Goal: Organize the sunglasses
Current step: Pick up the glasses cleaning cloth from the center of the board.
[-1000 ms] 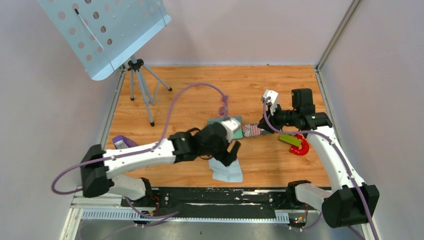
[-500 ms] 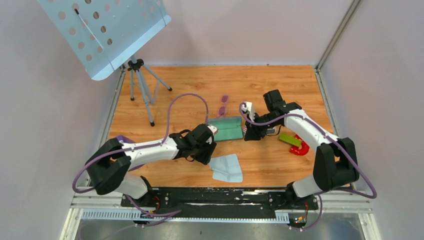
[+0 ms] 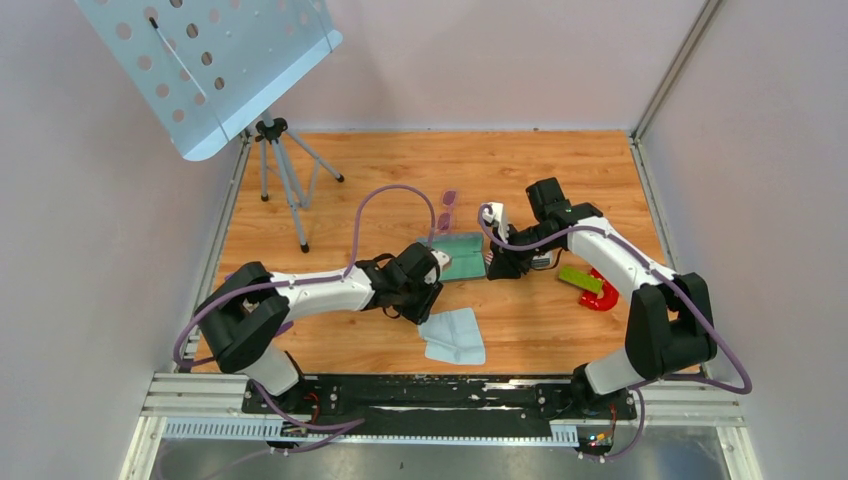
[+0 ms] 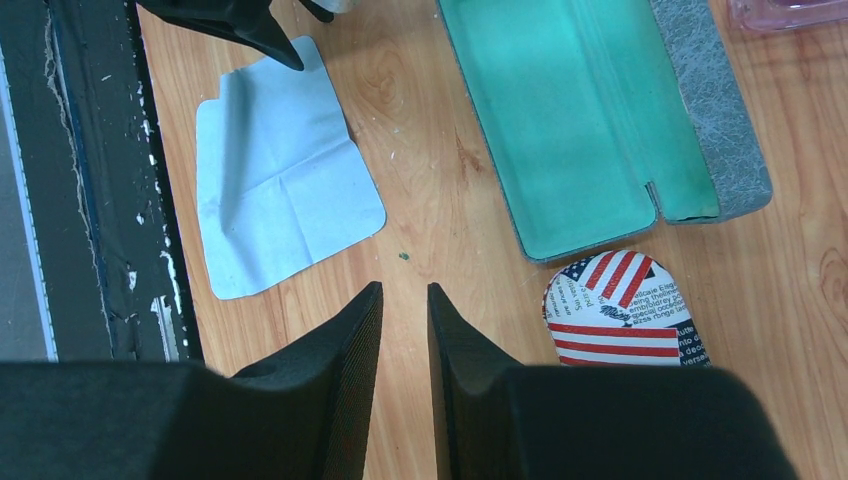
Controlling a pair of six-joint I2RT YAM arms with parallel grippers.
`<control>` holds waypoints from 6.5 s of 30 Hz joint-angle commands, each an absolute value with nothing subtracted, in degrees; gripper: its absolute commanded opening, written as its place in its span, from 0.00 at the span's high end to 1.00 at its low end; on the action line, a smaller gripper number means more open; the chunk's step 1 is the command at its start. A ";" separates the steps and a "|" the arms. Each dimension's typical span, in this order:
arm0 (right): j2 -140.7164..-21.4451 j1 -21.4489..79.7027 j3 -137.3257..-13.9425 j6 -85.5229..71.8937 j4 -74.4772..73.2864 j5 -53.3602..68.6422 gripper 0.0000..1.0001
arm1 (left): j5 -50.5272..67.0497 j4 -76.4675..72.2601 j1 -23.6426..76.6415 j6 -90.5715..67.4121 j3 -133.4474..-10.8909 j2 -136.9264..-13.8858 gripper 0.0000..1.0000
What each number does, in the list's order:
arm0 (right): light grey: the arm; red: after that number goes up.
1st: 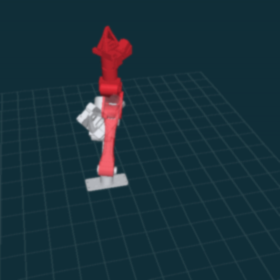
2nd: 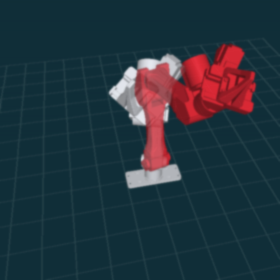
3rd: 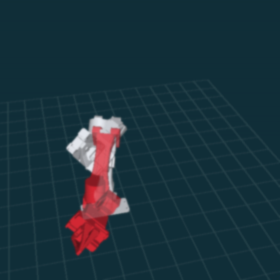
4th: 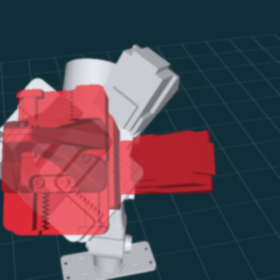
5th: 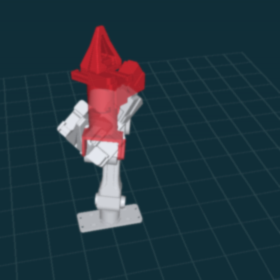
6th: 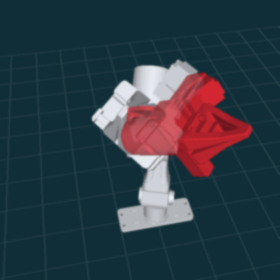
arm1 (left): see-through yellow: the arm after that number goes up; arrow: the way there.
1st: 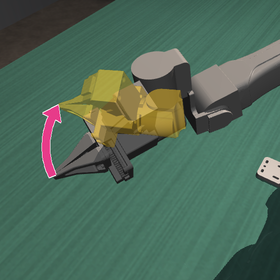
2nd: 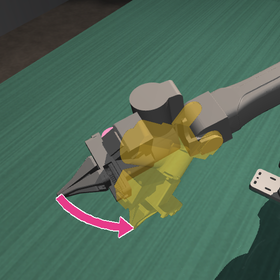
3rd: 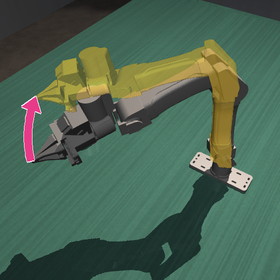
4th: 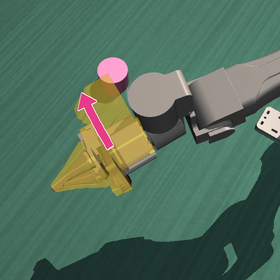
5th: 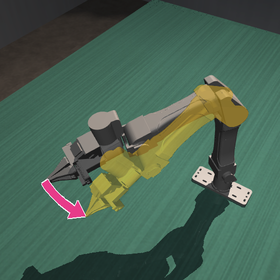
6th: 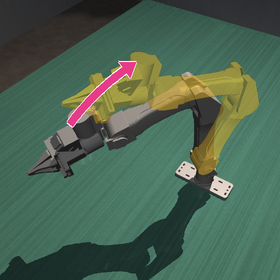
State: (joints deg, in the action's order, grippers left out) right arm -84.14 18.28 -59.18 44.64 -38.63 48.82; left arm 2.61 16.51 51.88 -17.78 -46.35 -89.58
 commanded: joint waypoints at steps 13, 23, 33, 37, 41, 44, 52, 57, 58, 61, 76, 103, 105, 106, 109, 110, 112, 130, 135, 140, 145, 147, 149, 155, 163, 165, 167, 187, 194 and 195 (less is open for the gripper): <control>-83.15 18.59 -58.34 45.47 -39.19 48.16 0.73 | 6.39 20.09 52.01 -16.29 -46.12 -89.26 0.63; -83.71 18.65 -58.60 44.82 -38.33 48.53 0.73 | 4.24 21.43 52.61 -16.38 -47.65 -93.57 0.78; -89.57 23.40 -57.15 58.71 -40.30 49.47 0.65 | 4.25 17.54 52.69 -16.75 -45.81 -90.34 1.00; -93.44 27.38 -57.88 63.60 -40.65 47.36 0.65 | 4.14 15.81 52.70 -16.34 -44.72 -88.48 1.00; -97.71 28.82 -61.77 63.11 -43.13 46.67 0.64 | 5.79 14.69 52.37 -16.79 -44.14 -88.25 1.00; -99.69 29.27 -63.40 61.87 -44.40 45.88 0.63 | 7.12 13.11 51.99 -17.81 -43.22 -88.19 1.00; -102.39 30.92 -62.03 59.94 -43.83 40.65 0.62 | 7.56 10.97 51.61 -20.29 -42.00 -87.48 1.00; -101.28 30.89 -59.89 58.01 -42.55 40.94 0.62 | 8.87 7.84 51.57 -22.43 -39.56 -85.92 1.00; -101.30 30.96 -59.83 57.40 -42.40 40.91 0.62 | 8.94 7.69 51.55 -22.41 -39.37 -85.74 1.00; -101.93 31.35 -60.28 54.99 -41.60 39.90 0.58 | 9.25 7.42 51.59 -22.06 -39.11 -85.37 1.00; -103.02 28.75 -67.91 61.16 -55.73 50.46 0.56 | 7.31 8.74 51.59 -20.06 -38.49 -83.24 1.00; -111.14 30.48 -72.77 50.60 -50.04 45.01 0.59 | -5.36 14.06 61.92 -14.86 -42.15 -80.22 1.00; -110.84 31.64 -72.19 49.23 -48.28 42.34 0.59 | -6.49 14.15 62.56 -14.54 -42.48 -80.48 1.00; -110.88 32.20 -71.98 49.11 -47.78 41.57 0.59 | -7.17 14.16 62.77 -14.34 -42.60 -80.57 1.00; -111.61 33.40 -71.95 48.36 -47.41 39.98 0.59 | -8.76 14.03 63.76 -13.53 -42.71 -80.52 1.00; -111.76 33.63 -72.01 48.25 -47.38 39.59 0.59 | -8.94 14.00 63.97 -13.34 -42.78 -80.66 1.00; -111.98 34.19 -71.87 47.98 -47.10 38.48 0.60 | -9.41 14.02 64.35 -13.07 -42.89 -80.58 1.00; -109.70 36.32 -71.25 48.28 -49.52 41.40 0.62 | -11.90 13.71 66.18 -11.55 -43.15 -80.49 1.00; -111.22 37.82 -70.70 48.11 -49.50 40.11 0.62 | -14.47 14.40 66.19 -12.73 -42.97 -79.84 1.00; -111.63 38.68 -69.71 48.31 -48.60 38.22 0.62 | -14.65 14.26 66.20 -12.97 -42.61 -79.66 1.00; -111.17 39.61 -68.53 46.40 -45.53 33.85 0.63 | -14.63 14.52 66.22 -13.01 -43.15 -80.80 1.00; -110.17 39.79 -67.50 45.73 -43.63 32.14 0.63 | -14.55 14.56 66.19 -12.92 -43.03 -80.69 1.00; -108.40 39.79 -66.21 45.70 -41.81 31.52 0.63 | -14.50 14.27 66.23 -12.92 -42.82 -80.45 1.00; -103.61 40.36 -63.00 45.18 -36.81 31.63 0.62 | -14.37 14.39 66.18 -12.82 -43.19 -81.22 1.00; -103.26 42.48 -62.91 44.30 -35.00 30.18 0.61 | -15.18 14.53 66.18 -13.15 -43.22 -81.19 1.00; -103.71 43.74 -62.72 44.40 -34.98 28.47 0.61 | -15.49 14.41 66.21 -13.21 -42.88 -80.61 1.00; -104.00 45.22 -62.24 44.59 -34.79 26.45 0.62 | -15.64 14.30 66.18 -13.32 -42.72 -80.22 1.00; -101.31 48.07 -56.77 49.48 -34.17 17.97 0.63 | -16.40 14.46 66.25 -13.59 -42.47 -79.73 1.00; -102.72 50.25 -54.26 46.99 -30.78 15.17 0.71 | -15.91 14.66 66.18 -13.34 -42.88 -80.42 1.00; -103.67 50.87 -54.45 46.83 -30.44 13.84 0.75 | -15.95 14.60 66.27 -13.31 -42.89 -80.47 1.00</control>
State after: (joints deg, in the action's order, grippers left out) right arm -98.61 46.00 -58.59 43.44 -26.17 22.09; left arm -13.89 17.93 66.74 -13.96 -40.73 -81.25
